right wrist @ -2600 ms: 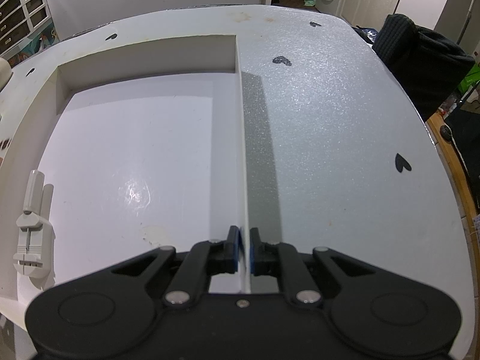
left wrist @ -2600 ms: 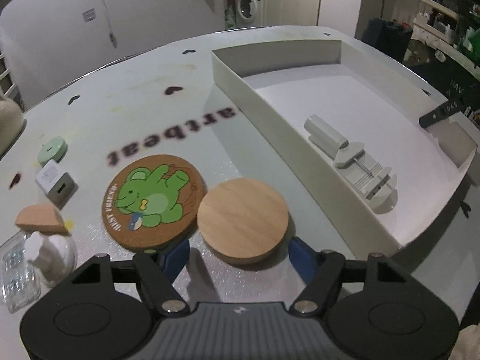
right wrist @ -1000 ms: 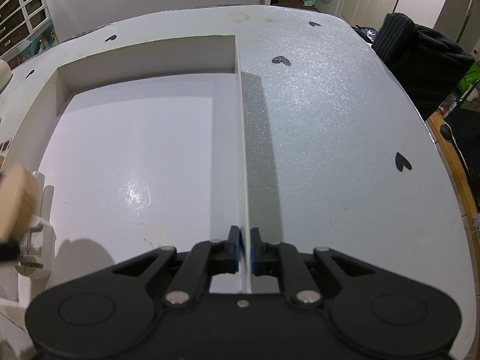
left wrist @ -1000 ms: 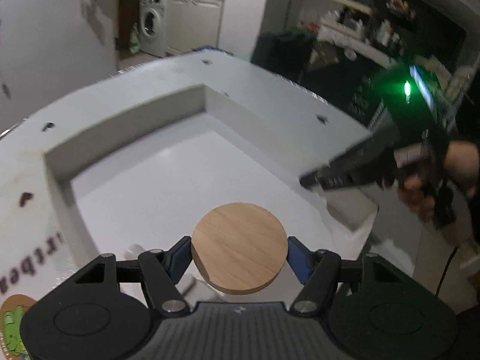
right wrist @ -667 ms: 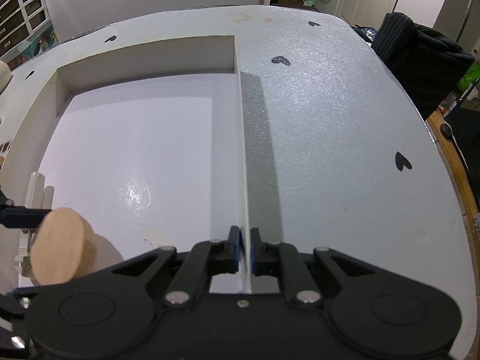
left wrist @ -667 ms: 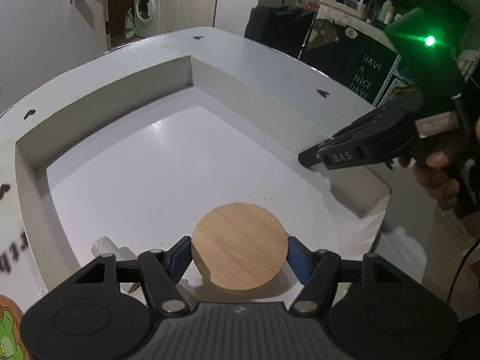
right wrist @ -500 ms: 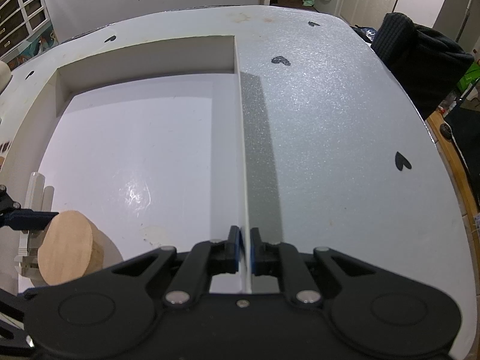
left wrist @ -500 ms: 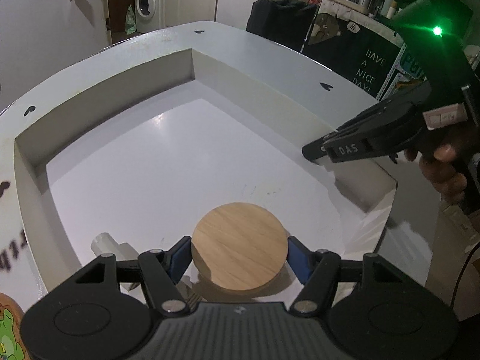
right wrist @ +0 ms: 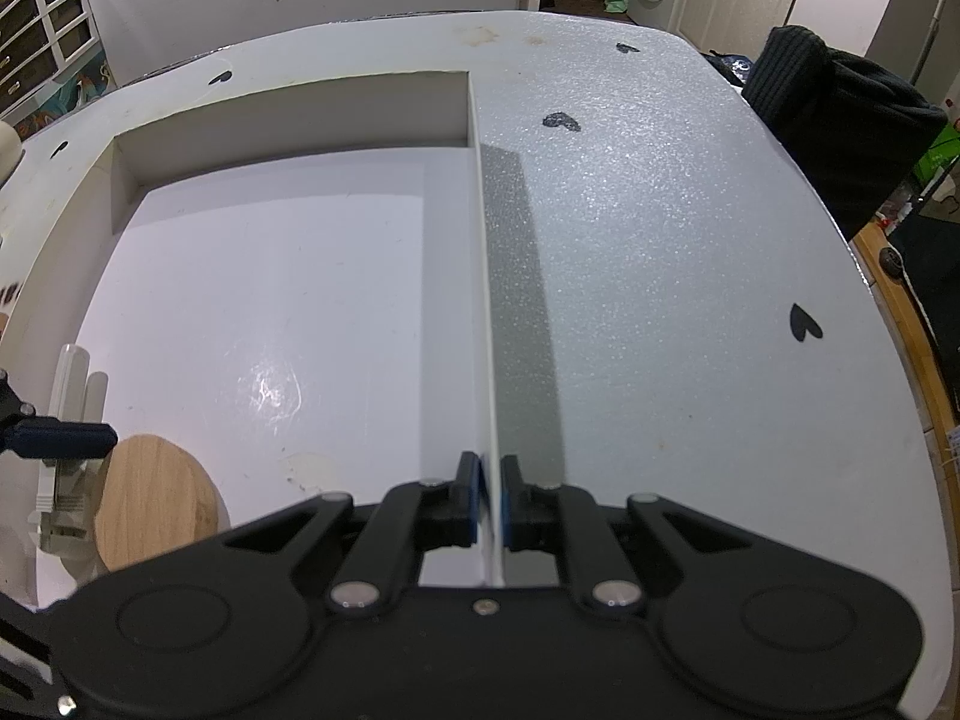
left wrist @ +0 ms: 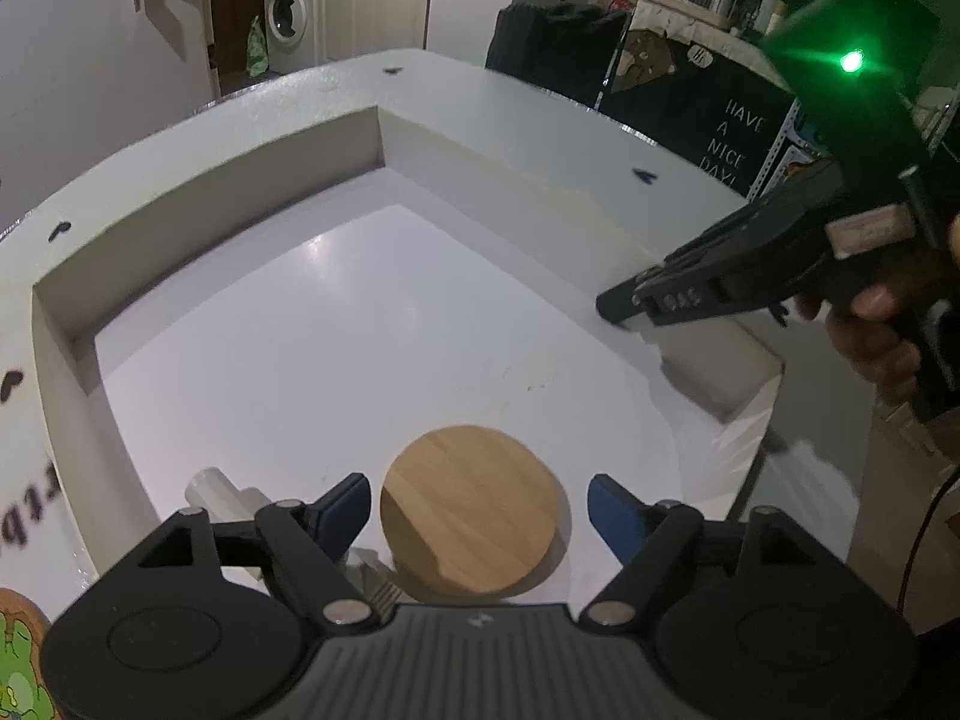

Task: Organize rigid objects
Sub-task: 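Carry the wooden disc into the tray and open the left tool, then move the left tool to the bear coaster and close on it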

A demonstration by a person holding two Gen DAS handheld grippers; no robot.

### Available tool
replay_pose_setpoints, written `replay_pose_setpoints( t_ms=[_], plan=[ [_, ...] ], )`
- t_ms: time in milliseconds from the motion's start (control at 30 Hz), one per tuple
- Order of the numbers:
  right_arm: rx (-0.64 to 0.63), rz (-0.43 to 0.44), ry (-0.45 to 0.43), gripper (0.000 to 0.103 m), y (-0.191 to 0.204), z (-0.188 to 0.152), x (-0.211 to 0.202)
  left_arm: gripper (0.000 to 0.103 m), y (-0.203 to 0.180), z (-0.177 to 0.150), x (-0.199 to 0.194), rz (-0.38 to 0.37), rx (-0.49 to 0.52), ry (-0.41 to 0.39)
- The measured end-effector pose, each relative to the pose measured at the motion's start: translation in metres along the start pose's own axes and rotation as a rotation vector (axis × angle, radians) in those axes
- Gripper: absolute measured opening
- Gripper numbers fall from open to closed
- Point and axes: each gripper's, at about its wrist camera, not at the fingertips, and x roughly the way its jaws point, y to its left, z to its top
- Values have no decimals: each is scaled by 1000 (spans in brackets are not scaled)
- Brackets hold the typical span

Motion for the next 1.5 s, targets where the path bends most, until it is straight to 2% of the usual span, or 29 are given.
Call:
replay_pose_setpoints(
  t_ms=[167,333,533,700,900,1167,1500],
  plan=[
    [0,0,0,9,0,0,0,88,6,7,-23,22,0,-69],
    [2,1,-1,9,0,0,0,103,20,15,-52,80,-47,-160],
    [2,1,-1,9,0,0,0,103,43,17,-81,190,-123,-230],
    [2,1,-1,9,0,0,0,103,71,6,-99,294,-224,-260],
    [2,1,-1,9,0,0,0,103,109,-15,-111,411,-372,-243],
    [3,1,-1,9,0,0,0,103,146,-47,-107,509,-541,-192],
    [4,1,-2,9,0,-1,0,103,160,-80,-79,527,-660,-78]
  ],
)
